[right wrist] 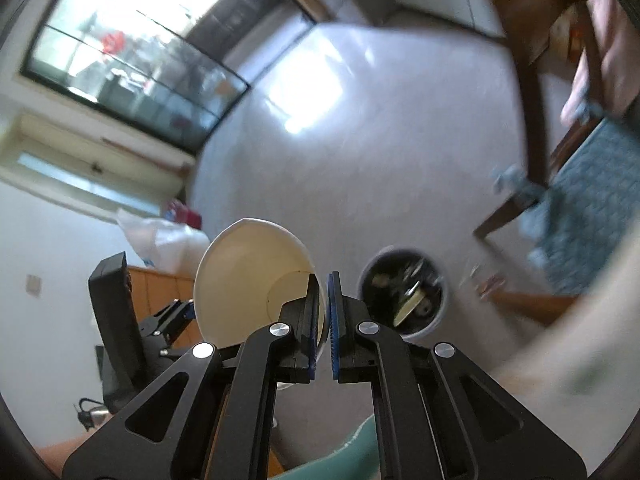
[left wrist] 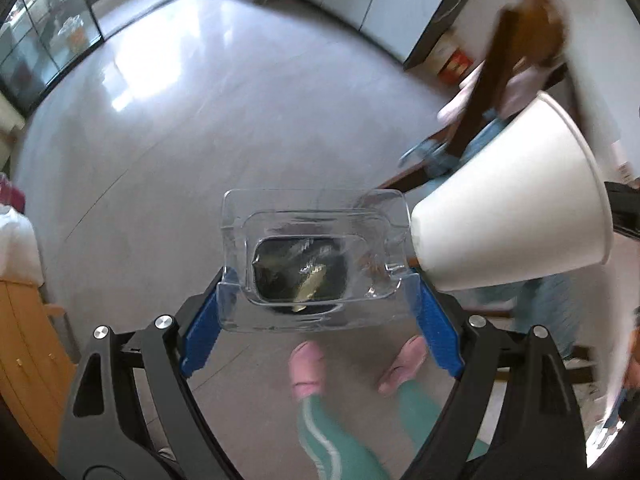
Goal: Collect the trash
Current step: 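Carry the tray and paper cup with both grippers over the bin and release, then turn both grippers back toward the table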
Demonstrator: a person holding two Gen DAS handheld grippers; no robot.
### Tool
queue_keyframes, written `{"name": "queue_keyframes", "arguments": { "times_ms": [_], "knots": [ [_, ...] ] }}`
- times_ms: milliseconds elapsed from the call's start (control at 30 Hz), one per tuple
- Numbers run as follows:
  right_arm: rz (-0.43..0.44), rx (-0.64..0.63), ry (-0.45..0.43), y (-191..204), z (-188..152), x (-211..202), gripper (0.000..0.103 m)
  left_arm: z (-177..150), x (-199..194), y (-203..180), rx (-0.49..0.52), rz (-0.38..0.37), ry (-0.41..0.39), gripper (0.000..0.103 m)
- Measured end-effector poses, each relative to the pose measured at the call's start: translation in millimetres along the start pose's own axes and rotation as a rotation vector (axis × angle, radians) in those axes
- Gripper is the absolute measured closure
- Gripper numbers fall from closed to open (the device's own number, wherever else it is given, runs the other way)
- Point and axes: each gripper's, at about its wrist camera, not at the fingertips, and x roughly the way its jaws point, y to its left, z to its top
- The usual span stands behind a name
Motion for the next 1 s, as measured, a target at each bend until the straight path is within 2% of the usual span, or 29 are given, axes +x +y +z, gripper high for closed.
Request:
{"name": "queue_keyframes", "arguments": {
  "times_ms": [100, 200, 300, 467, 500, 533, 567, 600, 700, 867, 1000],
  "knots": [
    [-0.056, 0.047, 0.038, -9, -4, 53, 0.097, -8, 50, 33, -0.029, -0.015, 0.056, 0.02],
    [-0.127, 0.085, 0.079, -35, -6, 112, 0.097, -11, 111, 51, -0.005, -0.014, 0.101, 0.02],
    [-0.186, 0.109, 0.137, -72, -17, 178, 0.097, -12, 178, 55, 0.023, -0.007, 0.15, 0.02],
    [-0.24, 0.131, 0.205, -115, -30, 244, 0.093, -14, 270, 50, 0.073, 0.007, 0.237, 0.017],
    [-0.243, 0.143, 0.211, -121, -31, 252, 0.089, -18, 282, 49, 0.081, 0.026, 0.268, 0.017],
    [-0.247, 0.149, 0.216, -125, -31, 255, 0.08, -20, 290, 46, 0.085, 0.054, 0.285, 0.017],
    [-0.248, 0.15, 0.214, -128, -31, 254, 0.076, -20, 295, 49, 0.085, 0.072, 0.291, 0.017],
    [-0.252, 0.147, 0.215, -129, -29, 251, 0.069, -19, 297, 50, 0.074, 0.077, 0.298, 0.017],
    [-0.239, 0.127, 0.192, -120, -24, 234, 0.066, -22, 281, 55, 0.043, 0.064, 0.288, 0.017],
    [-0.182, 0.1, 0.114, -83, -6, 174, 0.061, -19, 217, 59, -0.006, 0.003, 0.21, 0.017],
    [-0.114, 0.068, 0.046, -43, 6, 114, 0.061, -8, 143, 54, -0.039, -0.035, 0.139, 0.017]
  ]
}}
